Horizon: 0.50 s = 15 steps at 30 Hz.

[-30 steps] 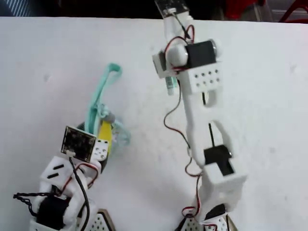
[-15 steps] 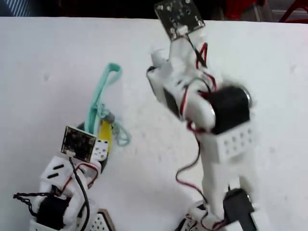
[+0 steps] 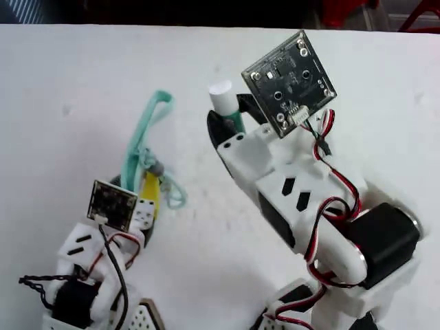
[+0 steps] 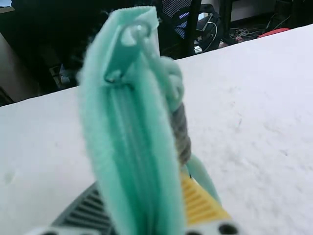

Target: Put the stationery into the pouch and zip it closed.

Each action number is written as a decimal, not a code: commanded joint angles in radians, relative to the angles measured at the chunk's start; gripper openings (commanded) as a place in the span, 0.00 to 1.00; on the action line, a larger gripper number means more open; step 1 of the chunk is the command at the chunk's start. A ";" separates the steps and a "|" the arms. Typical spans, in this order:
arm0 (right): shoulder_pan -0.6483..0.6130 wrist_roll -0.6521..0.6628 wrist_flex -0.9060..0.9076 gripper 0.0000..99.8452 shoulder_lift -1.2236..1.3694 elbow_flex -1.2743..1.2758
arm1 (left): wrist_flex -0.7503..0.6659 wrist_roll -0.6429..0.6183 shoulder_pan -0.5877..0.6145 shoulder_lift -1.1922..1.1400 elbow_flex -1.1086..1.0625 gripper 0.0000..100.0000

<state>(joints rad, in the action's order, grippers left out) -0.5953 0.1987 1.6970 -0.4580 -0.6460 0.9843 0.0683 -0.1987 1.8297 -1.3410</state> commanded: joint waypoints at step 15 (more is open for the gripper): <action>-0.007 0.017 -0.295 0.02 -0.403 0.525 | -0.021 -0.002 -0.008 -0.001 0.003 0.03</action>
<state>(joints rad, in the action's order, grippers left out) -0.5953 0.2002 1.5451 -0.7572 -0.2793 0.9843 0.0683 -0.1987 1.8297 -1.3410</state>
